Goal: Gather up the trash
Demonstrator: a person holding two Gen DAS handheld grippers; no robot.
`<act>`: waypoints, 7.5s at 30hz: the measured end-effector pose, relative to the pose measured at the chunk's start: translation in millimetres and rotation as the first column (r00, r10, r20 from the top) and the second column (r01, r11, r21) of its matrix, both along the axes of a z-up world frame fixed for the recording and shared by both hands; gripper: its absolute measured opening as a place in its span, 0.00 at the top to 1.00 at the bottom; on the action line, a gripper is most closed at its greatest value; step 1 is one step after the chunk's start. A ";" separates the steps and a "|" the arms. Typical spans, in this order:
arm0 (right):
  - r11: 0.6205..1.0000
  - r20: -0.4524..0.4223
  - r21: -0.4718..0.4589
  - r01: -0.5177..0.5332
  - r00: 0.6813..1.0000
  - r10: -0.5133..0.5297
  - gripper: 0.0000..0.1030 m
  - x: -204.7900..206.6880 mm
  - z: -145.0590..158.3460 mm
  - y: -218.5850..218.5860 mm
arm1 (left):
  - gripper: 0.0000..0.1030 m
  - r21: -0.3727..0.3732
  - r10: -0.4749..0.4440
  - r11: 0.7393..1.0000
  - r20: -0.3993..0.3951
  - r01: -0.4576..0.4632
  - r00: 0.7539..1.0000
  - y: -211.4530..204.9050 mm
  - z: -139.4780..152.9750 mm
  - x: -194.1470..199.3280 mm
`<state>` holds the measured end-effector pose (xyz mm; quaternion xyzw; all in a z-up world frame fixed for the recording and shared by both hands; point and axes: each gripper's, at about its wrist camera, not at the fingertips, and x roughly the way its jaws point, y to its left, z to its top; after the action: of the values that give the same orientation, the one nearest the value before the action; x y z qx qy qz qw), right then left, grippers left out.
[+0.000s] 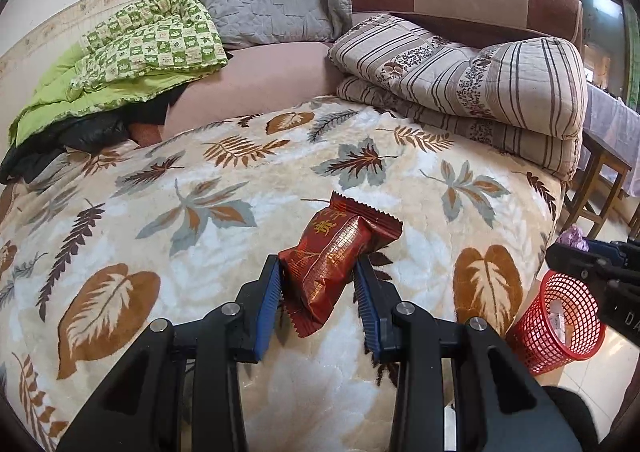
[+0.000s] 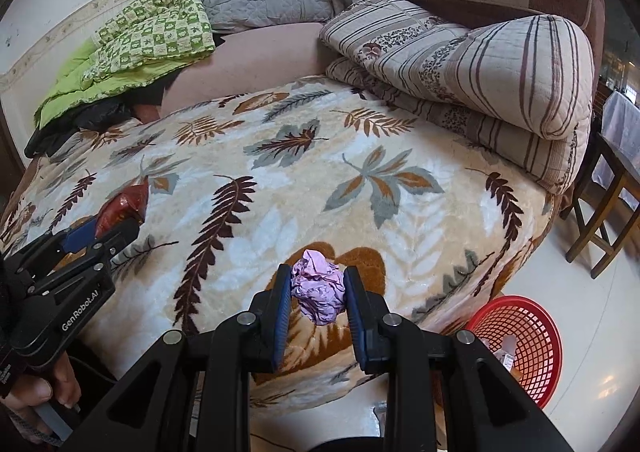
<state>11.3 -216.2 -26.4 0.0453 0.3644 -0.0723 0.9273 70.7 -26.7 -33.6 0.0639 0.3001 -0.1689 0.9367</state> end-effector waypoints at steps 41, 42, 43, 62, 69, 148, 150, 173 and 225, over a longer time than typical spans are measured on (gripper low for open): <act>0.999 0.081 0.054 -0.010 0.997 0.006 0.73 -30.5 29.6 -15.8 | 0.66 0.072 -0.090 0.994 0.033 0.087 0.995 -30.4 31.7 -42.8; 0.998 0.074 0.056 0.000 0.997 -0.004 0.73 -34.9 27.6 -20.1 | 0.66 0.081 -0.103 0.992 0.033 0.100 0.994 -35.5 30.5 -45.2; 0.998 0.064 0.062 0.013 0.998 -0.017 0.73 -39.4 24.9 -25.4 | 0.66 0.084 -0.111 0.991 0.031 0.108 0.993 -38.5 30.0 -45.8; 0.935 0.053 0.168 0.312 0.944 -0.325 0.73 -116.1 20.9 -154.7 | 0.66 0.049 -0.466 0.879 -0.118 0.474 0.877 -193.1 36.7 -74.9; 0.874 0.054 0.214 0.437 0.888 -0.457 0.73 -153.8 17.7 -220.4 | 0.66 0.060 -0.538 0.831 -0.164 0.553 0.827 -260.6 24.8 -89.7; 0.811 -0.041 -0.151 0.566 0.816 -0.577 0.02 -202.1 -0.2 -83.6 | 0.03 0.222 -0.404 0.900 0.102 0.375 0.909 -108.4 40.7 -139.7; 0.814 -0.031 -0.170 0.556 0.822 -0.568 0.02 -204.4 1.9 -72.2 | 0.03 0.177 -0.428 0.896 0.089 0.408 0.899 -98.6 42.0 -143.1; 0.832 -0.047 -0.225 0.507 0.847 -0.529 0.02 -203.3 -1.5 -49.5 | 0.03 0.084 -0.391 0.918 0.014 0.388 0.920 -82.7 41.6 -127.9; 0.855 -0.079 -0.209 0.474 0.864 -0.498 0.02 -191.4 -12.5 -53.0 | 0.03 0.094 -0.392 0.915 -0.022 0.392 0.920 -83.6 34.6 -125.6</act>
<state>-180.1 -269.2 -38.9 0.0460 0.3925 -0.3404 0.8532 -54.9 -110.3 1.0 0.1678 0.2900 -0.3386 0.8792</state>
